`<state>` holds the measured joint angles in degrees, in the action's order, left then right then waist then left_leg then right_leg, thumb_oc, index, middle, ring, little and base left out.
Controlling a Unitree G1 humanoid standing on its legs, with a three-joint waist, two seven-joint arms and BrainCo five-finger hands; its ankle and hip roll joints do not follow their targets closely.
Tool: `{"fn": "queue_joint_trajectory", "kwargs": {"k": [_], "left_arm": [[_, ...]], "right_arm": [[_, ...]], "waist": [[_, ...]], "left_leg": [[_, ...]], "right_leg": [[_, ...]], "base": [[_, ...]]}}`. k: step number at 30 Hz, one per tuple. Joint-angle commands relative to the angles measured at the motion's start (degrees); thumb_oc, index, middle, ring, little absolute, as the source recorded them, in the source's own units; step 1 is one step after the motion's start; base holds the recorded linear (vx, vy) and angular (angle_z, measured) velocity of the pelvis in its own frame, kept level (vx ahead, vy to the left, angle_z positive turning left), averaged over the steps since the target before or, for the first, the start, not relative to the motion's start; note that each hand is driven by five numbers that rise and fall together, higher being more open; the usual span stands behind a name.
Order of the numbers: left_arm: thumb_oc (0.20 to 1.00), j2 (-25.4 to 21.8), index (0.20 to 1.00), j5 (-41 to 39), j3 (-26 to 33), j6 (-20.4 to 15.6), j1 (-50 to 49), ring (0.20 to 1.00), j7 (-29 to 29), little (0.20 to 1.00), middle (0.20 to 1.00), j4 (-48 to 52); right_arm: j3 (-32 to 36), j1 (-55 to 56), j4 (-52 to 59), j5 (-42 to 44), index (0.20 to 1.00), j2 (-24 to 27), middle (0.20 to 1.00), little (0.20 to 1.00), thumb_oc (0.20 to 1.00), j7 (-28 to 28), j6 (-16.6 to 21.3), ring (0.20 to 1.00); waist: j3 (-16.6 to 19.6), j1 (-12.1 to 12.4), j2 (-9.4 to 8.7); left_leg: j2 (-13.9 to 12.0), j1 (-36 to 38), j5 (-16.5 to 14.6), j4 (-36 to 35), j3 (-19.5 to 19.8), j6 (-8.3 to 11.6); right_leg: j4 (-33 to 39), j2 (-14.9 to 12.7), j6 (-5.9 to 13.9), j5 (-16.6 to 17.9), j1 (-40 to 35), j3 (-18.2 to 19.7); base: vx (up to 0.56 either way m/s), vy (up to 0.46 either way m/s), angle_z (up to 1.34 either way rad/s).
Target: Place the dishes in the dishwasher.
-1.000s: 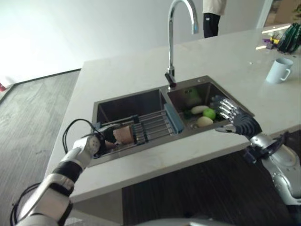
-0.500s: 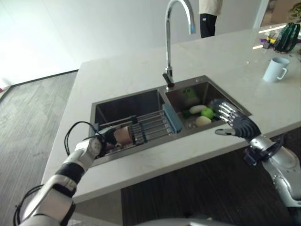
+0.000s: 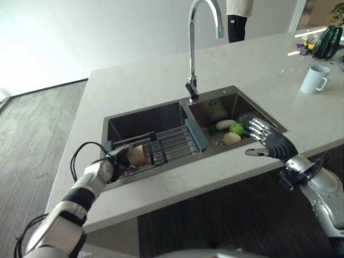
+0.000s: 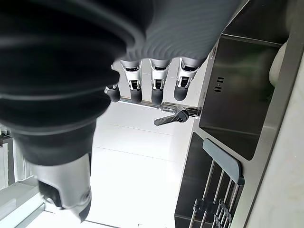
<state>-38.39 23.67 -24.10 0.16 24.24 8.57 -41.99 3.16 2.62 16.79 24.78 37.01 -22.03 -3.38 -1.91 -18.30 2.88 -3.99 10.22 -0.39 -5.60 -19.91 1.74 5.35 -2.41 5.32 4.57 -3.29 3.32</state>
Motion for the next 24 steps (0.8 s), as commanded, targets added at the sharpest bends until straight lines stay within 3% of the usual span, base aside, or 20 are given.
{"fn": "queue_joint_trajectory", "kwargs": {"k": [1,24], "left_arm": [[1.000,-1.30,1.000,1.02,3.14,-0.36,3.97,1.000,-2.89,1.000,1.000,-4.47],[1.000,-1.53,1.000,-1.74,5.27,1.37,4.05,1.000,-7.46,1.000,1.000,-7.93]], "right_arm": [[1.92,-1.73,4.10,0.57,1.000,1.20,1.000,1.000,1.000,-0.07,1.55,1.000],[1.50,-1.76,4.23,0.28,1.000,1.67,1.000,1.000,1.000,-0.46,0.85,1.000]], "waist": [[1.26,-0.31,-0.39],[1.24,-0.05,-0.78]], "left_leg": [[-0.59,1.35,-3.15,0.60,-1.20,-0.35],[-0.33,1.28,-3.28,0.60,-1.00,-0.47]], "right_leg": [[-0.35,-1.63,4.18,-2.74,-1.89,-2.93],[-0.35,-1.35,4.07,-2.90,-1.93,-2.72]], "base": [[0.00,0.001,-0.09],[0.00,0.000,-0.01]]}}
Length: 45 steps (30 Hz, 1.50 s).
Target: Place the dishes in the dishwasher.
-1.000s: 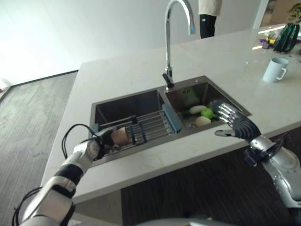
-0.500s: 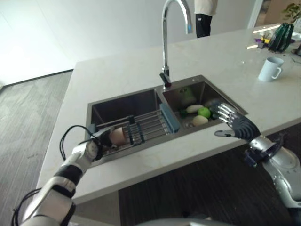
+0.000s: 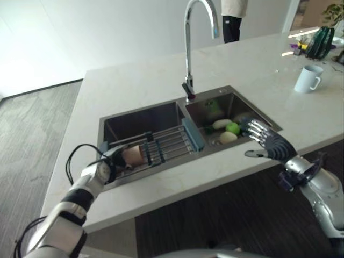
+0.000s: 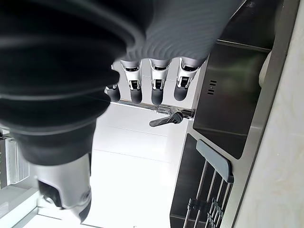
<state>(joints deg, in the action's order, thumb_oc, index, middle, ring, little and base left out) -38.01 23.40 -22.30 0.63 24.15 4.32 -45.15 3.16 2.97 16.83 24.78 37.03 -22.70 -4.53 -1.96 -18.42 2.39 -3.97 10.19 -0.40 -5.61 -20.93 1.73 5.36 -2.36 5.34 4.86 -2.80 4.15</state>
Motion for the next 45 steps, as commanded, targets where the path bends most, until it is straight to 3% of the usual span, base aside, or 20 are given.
{"fn": "queue_joint_trajectory", "kwargs": {"k": [1,20,32,33,34,39,43,45], "left_arm": [[1.000,-1.83,1.000,-1.33,3.52,1.07,4.04,1.000,-3.37,1.000,1.000,-4.92],[1.000,-1.15,1.000,2.44,2.59,3.34,3.10,1.000,-1.65,1.000,1.000,-8.32],[1.000,0.21,1.000,5.78,2.26,9.92,3.40,1.000,4.10,1.000,1.000,-14.92],[0.366,0.08,0.366,6.42,2.46,9.61,3.19,0.366,4.77,0.366,0.366,-15.53],[0.200,0.01,0.200,6.63,2.59,9.29,3.00,0.200,4.34,0.200,0.200,-15.86],[0.200,-0.29,0.200,8.21,2.08,10.65,3.44,0.200,2.29,0.200,0.200,-17.15],[0.200,-0.07,0.200,8.99,1.82,10.03,3.56,0.200,2.18,0.200,0.200,-17.69],[0.200,-0.36,0.200,6.92,1.91,8.74,3.40,0.200,-1.36,0.200,0.200,-16.84]], "right_arm": [[1.52,-2.17,4.12,0.35,1.000,1.72,1.000,1.000,1.000,0.20,2.06,1.000],[1.07,-2.26,4.54,-0.22,1.000,1.58,1.000,1.000,1.000,0.31,1.85,1.000],[0.33,-2.98,5.89,-0.74,1.000,1.13,1.000,1.000,1.000,0.37,0.04,1.000],[0.65,-2.78,5.96,-0.66,1.000,1.16,1.000,1.000,1.000,0.05,0.07,1.000],[0.83,-2.67,5.97,-0.63,1.000,1.06,1.000,1.000,1.000,-0.25,0.06,1.000],[0.55,-2.93,5.87,-0.29,1.000,1.49,1.000,1.000,1.000,0.14,0.12,1.000],[0.14,-3.08,5.61,-0.57,1.000,1.43,1.000,1.000,1.000,0.23,0.49,1.000],[-0.03,-2.86,5.25,-0.70,1.000,1.31,1.000,1.000,1.000,0.29,1.23,1.000]], "waist": [[1.27,0.11,-0.28],[1.04,0.03,-0.14],[1.28,-0.71,0.18],[1.33,-0.83,0.19],[1.44,-0.94,0.16],[1.44,-1.04,-0.05],[1.56,-0.92,-0.06],[1.50,-0.95,-0.17]], "left_leg": [[-0.33,1.30,-3.24,0.61,0.04,-0.44],[-0.29,1.36,-3.30,0.61,0.04,-0.47],[-0.30,1.45,-3.31,0.61,-0.20,-0.51],[-0.31,1.45,-3.33,0.61,-0.25,-0.51],[-0.28,1.48,-3.32,0.61,-0.25,-0.50],[-0.14,1.55,-3.55,0.61,0.01,-0.56],[-0.20,1.10,-3.29,0.61,0.03,-0.45],[-0.09,1.18,-3.50,0.61,0.22,-0.53]], "right_leg": [[-0.36,-1.39,4.03,-3.19,-2.45,-3.55],[-0.36,-1.32,4.00,-3.28,-2.50,-3.70],[-0.36,-1.01,3.86,-3.50,-2.46,-3.19],[-0.36,-0.99,3.86,-3.51,-2.45,-3.10],[-0.36,-0.98,3.90,-3.47,-2.44,-3.00],[-0.36,-1.00,4.03,-3.65,-2.64,-2.98],[-0.36,-0.96,3.90,-3.37,-2.17,-2.94],[-0.36,-1.02,4.00,-3.58,-2.35,-2.98]], "base": [[0.00,0.000,0.00],[0.00,0.000,0.00],[0.00,-0.001,-0.01],[0.01,-0.006,-0.04],[0.02,0.005,-0.04],[0.00,-0.001,-0.02],[0.00,0.000,0.00],[-0.04,-0.016,0.00]]}}
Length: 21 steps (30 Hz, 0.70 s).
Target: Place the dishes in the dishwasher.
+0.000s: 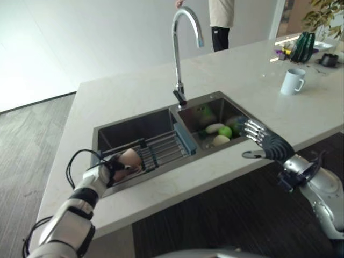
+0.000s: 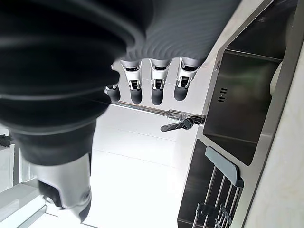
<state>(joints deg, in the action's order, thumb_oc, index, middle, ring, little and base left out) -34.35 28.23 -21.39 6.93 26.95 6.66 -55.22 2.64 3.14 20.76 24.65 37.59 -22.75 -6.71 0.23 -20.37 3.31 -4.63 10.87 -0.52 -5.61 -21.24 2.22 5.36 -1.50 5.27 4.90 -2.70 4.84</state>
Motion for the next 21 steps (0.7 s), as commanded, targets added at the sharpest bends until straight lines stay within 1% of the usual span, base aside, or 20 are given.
{"fn": "queue_joint_trajectory", "kwargs": {"k": [1,2,3,6,9,11,13,16,17,18,19,20,21], "left_arm": [[0.200,-4.17,0.200,1.66,1.10,1.72,0.65,0.200,-4.68,0.200,0.200,-6.63],[0.200,-4.26,0.200,1.21,1.21,0.88,0.76,0.200,-6.41,0.200,0.200,-6.19],[0.200,-4.48,0.200,0.99,1.25,0.46,0.82,0.200,-6.98,0.200,0.200,-5.69],[0.200,-5.64,0.200,-0.37,2.66,-2.58,-0.77,0.200,-10.72,0.200,0.200,-0.33],[0.200,-7.08,0.200,-2.18,4.14,-3.44,-1.78,0.200,-11.97,0.200,0.200,3.28],[0.200,-8.89,0.200,-4.13,6.24,-3.14,-2.85,0.200,-13.01,0.200,0.200,7.41],[0.200,-9.91,0.200,-5.20,7.11,-4.23,-3.20,0.200,-13.97,0.200,0.200,9.24],[0.200,-11.83,0.200,-6.57,8.53,-5.78,-4.83,0.200,-15.97,0.200,0.200,14.82],[0.200,-12.34,0.200,-6.91,9.47,-6.82,-5.75,0.200,-17.51,0.200,0.200,17.81],[0.200,-13.29,0.200,-7.23,10.70,-8.76,-6.93,0.200,-20.73,0.200,0.200,22.35],[0.200,-13.30,0.200,-7.22,10.77,-8.76,-7.03,0.200,-20.74,0.200,0.200,22.41],[0.200,-13.69,0.200,-6.77,12.13,-9.72,-8.16,0.200,-22.94,0.200,0.200,26.61],[0.200,-13.68,0.200,-6.18,13.11,-10.79,-8.85,0.200,-24.40,0.200,0.200,28.15]], "right_arm": [[0.48,-2.95,1.40,-0.46,1.000,0.86,1.000,1.000,1.000,0.44,3.45,1.000],[0.51,-2.87,1.52,-0.40,1.000,1.02,1.000,1.000,1.000,0.64,3.53,1.000],[0.62,-2.79,1.43,-0.33,1.000,1.08,1.000,1.000,1.000,0.73,3.69,1.000],[1.40,-1.42,0.50,-0.83,1.000,0.50,1.000,1.000,1.000,1.34,5.20,1.000],[1.85,-1.09,0.33,-0.93,1.000,0.25,1.000,1.000,1.000,1.79,5.54,1.000],[2.03,-0.95,0.01,-1.25,1.000,-0.01,1.000,1.000,1.000,2.46,5.81,1.000],[1.93,-1.01,-0.12,-1.26,1.000,0.04,1.000,1.000,1.000,3.12,5.89,1.000],[2.24,-0.67,-0.06,-1.06,1.000,0.06,1.000,1.000,1.000,4.02,6.20,1.000],[2.55,-0.45,0.12,-0.98,1.000,0.06,1.000,1.000,1.000,4.40,6.18,1.000],[2.80,-0.10,-0.34,-1.06,1.000,-0.12,1.000,1.000,1.000,4.48,6.90,1.000],[2.76,-0.10,-0.35,-1.06,1.000,-0.11,1.000,1.000,1.000,4.48,6.92,1.000],[3.03,0.14,-0.70,-1.28,1.000,-0.47,1.000,1.000,1.000,4.59,7.43,1.000],[3.11,0.18,-0.82,-1.20,1.000,-0.52,1.000,1.000,1.000,4.75,7.57,1.000]], "waist": [[-0.54,1.13,-1.12],[-0.60,1.16,-1.18],[-0.54,1.30,-1.16],[-0.49,2.22,-1.33],[-0.67,2.92,-1.29],[-0.68,3.88,-1.25],[-0.59,4.40,-1.26],[-0.48,5.32,-1.42],[-0.45,5.81,-1.53],[-0.38,6.42,-1.67],[-0.36,6.38,-1.68],[-0.31,7.05,-1.88],[-0.21,7.32,-2.04]], "left_leg": [[0.49,0.24,-3.12,0.61,0.39,-0.92],[0.48,0.27,-3.10,0.61,0.44,-0.90],[0.46,0.17,-3.08,0.61,0.42,-0.89],[0.51,0.11,-3.19,0.61,0.88,-0.83],[0.52,0.06,-3.15,0.61,1.39,-0.77],[0.57,-0.07,-3.11,0.61,2.08,-0.67],[0.61,-0.21,-3.03,0.61,2.51,-0.61],[0.62,-0.49,-3.01,0.61,3.46,-0.52],[0.65,-0.64,-3.03,0.61,3.91,-0.52],[0.65,-0.82,-3.05,0.61,4.50,-0.46],[0.66,-0.83,-3.04,0.61,4.52,-0.46],[0.69,-0.88,-3.06,0.61,5.02,-0.40],[0.70,-0.92,-3.05,0.61,5.24,-0.37]], "right_leg": [[-0.36,-1.83,3.96,-3.33,-2.11,-3.65],[-0.36,-1.87,3.98,-3.30,-2.15,-3.80],[-0.36,-1.85,3.95,-3.29,-2.05,-3.80],[-0.36,-1.98,3.99,-3.27,-2.18,-4.37],[-0.36,-2.03,3.95,-3.24,-2.28,-4.83],[-0.36,-2.09,3.88,-3.35,-2.44,-5.26],[-0.36,-2.17,3.86,-3.32,-2.48,-5.62],[-0.36,-2.37,3.86,-3.35,-2.50,-6.16],[-0.36,-2.42,3.82,-3.37,-2.52,-6.41],[-0.36,-2.54,3.73,-3.43,-2.56,-6.86],[-0.36,-2.55,3.73,-3.43,-2.56,-6.88],[-0.36,-2.64,3.69,-3.51,-2.71,-7.22],[-0.36,-2.72,3.67,-3.54,-2.79,-7.42]], "base": [[-0.05,-0.026,0.00],[-0.05,-0.025,0.00],[-0.05,-0.022,0.00],[-0.06,-0.040,0.02],[-0.04,-0.028,0.05],[-0.05,-0.022,0.04],[-0.04,-0.018,0.07],[-0.04,-0.023,0.13],[-0.08,-0.012,0.19],[-0.07,-0.008,0.16],[-0.07,-0.005,0.16],[-0.04,-0.007,0.18],[-0.06,-0.017,0.22]]}}
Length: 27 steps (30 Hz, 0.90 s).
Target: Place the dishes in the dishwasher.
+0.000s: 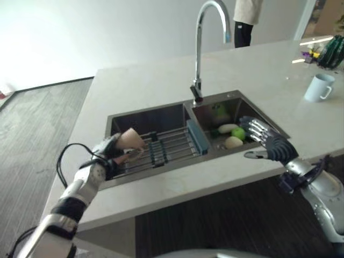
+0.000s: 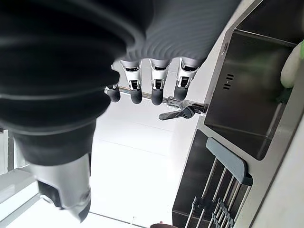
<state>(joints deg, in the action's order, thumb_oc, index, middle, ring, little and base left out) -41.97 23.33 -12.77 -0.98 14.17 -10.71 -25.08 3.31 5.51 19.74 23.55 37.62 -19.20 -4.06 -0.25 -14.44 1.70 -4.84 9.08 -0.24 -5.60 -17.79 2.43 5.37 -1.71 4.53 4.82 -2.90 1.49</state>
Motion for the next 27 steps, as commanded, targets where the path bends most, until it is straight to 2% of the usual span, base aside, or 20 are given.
{"fn": "queue_joint_trajectory", "kwargs": {"k": [1,4,7,8,10,14,17,19,20,24,27], "left_arm": [[0.200,-6.46,0.200,-0.96,5.61,-3.82,3.46,0.200,-9.01,0.200,0.200,0.88],[0.200,-6.84,0.200,-2.73,7.60,-5.23,3.40,0.200,-12.45,0.200,0.200,4.39],[0.200,-6.61,0.200,-8.38,10.38,-8.02,3.22,0.200,-15.08,0.200,0.200,7.73],[0.200,-5.08,0.200,-14.58,12.91,-8.07,2.71,0.200,-14.03,0.200,0.200,10.55],[0.200,0.93,0.200,-33.37,15.54,-6.55,2.27,0.200,-5.60,0.200,0.200,16.62],[0.200,7.93,0.200,-49.17,16.54,-6.78,-0.15,0.200,2.04,0.200,0.200,27.21],[0.200,10.65,0.200,-57.18,17.75,-6.51,-2.97,0.200,5.72,0.200,0.200,33.12],[0.200,13.03,0.200,-66.77,18.52,-6.13,-5.27,0.200,9.79,0.200,0.200,37.58],[0.200,13.87,0.200,-69.07,18.64,-6.06,-6.15,0.200,10.24,0.200,0.200,38.93],[0.200,17.10,0.200,-81.78,19.14,-3.83,-11.12,0.200,16.45,0.200,0.200,44.27],[0.200,18.46,0.200,-85.25,18.76,-5.14,-14.31,0.200,20.25,0.200,0.200,46.27]], "right_arm": [[2.27,-2.35,-0.15,-0.14,1.000,-0.67,1.000,1.000,1.000,1.55,5.25,1.000],[1.89,-2.53,-0.29,-0.11,1.000,-0.77,1.000,1.000,1.000,2.21,5.34,1.000],[1.59,-2.65,-0.28,-0.42,1.000,-1.12,1.000,1.000,1.000,2.91,5.13,1.000],[1.58,-2.67,-0.24,-0.91,1.000,-1.79,1.000,1.000,1.000,3.24,5.18,1.000],[0.91,-3.65,0.82,-2.69,1.000,-3.92,1.000,1.000,1.000,4.64,4.22,1.000],[0.76,-4.23,2.34,-3.68,1.000,-7.21,1.000,1.000,1.000,7.35,4.25,1.000],[1.39,-3.05,3.76,-3.34,1.000,-8.53,1.000,1.000,1.000,7.85,5.34,1.000],[1.53,-2.26,4.09,-3.56,1.000,-9.33,1.000,1.000,1.000,8.90,6.92,1.000],[1.47,-1.99,4.40,-3.67,1.000,-9.50,1.000,1.000,1.000,9.27,7.21,1.000],[1.48,-0.63,6.11,-3.70,1.000,-9.99,1.000,1.000,1.000,10.46,8.18,1.000],[0.95,-0.24,6.71,-2.96,1.000,-10.05,1.000,1.000,1.000,10.63,9.30,1.000]], "waist": [[0.46,1.73,-0.66],[0.83,2.17,-0.90],[1.06,2.81,-1.08],[1.13,3.25,-1.21],[1.04,4.03,-1.32],[0.66,5.20,-1.14],[0.36,5.96,-1.20],[0.14,6.97,-1.24],[0.00,7.22,-1.28],[-0.67,8.87,-1.40],[-1.30,10.03,-1.35]], "left_leg": [[0.90,0.76,-3.32,0.60,2.26,-0.52],[0.94,0.37,-3.12,0.60,3.01,-0.34],[0.94,0.00,-2.95,0.60,3.71,-0.22],[0.94,-0.22,-2.85,0.60,4.15,-0.18],[0.93,-0.51,-2.64,0.60,5.29,-0.15],[0.77,-0.87,-2.35,0.60,6.54,-0.06],[0.62,-1.11,-2.19,0.60,6.89,0.01],[0.40,-1.46,-1.97,0.60,7.64,0.19],[0.28,-1.60,-1.84,0.60,7.86,0.30],[-0.48,-1.95,-1.24,0.60,9.09,0.89],[-1.15,-2.32,-0.64,0.60,9.73,1.39]], "right_leg": [[-0.37,-2.65,4.36,-3.50,-2.63,-4.26],[-0.37,-2.83,4.38,-3.45,-2.51,-4.53],[-0.37,-2.99,4.26,-3.52,-2.49,-5.03],[-0.37,-3.04,4.13,-3.65,-2.51,-5.29],[-0.37,-3.12,3.91,-3.91,-2.72,-5.86],[-0.37,-3.14,3.61,-4.21,-2.98,-6.83],[-0.37,-3.15,3.43,-4.38,-3.04,-7.51],[-0.37,-2.98,3.07,-4.67,-3.15,-8.44],[-0.37,-2.87,2.91,-4.75,-3.19,-8.62],[-0.37,-2.26,2.11,-5.27,-3.56,-9.86],[-0.37,-1.83,1.53,-5.47,-3.57,-10.73]], "base": [[-0.05,-0.020,0.21],[-0.04,-0.018,0.16],[-0.03,-0.013,0.16],[-0.03,-0.022,0.10],[-0.03,-0.036,0.12],[-0.03,-0.046,0.14],[-0.04,-0.081,0.10],[-0.05,-0.115,0.20],[-0.04,-0.123,0.13],[-0.04,-0.151,0.24],[-0.05,-0.173,0.19]]}}
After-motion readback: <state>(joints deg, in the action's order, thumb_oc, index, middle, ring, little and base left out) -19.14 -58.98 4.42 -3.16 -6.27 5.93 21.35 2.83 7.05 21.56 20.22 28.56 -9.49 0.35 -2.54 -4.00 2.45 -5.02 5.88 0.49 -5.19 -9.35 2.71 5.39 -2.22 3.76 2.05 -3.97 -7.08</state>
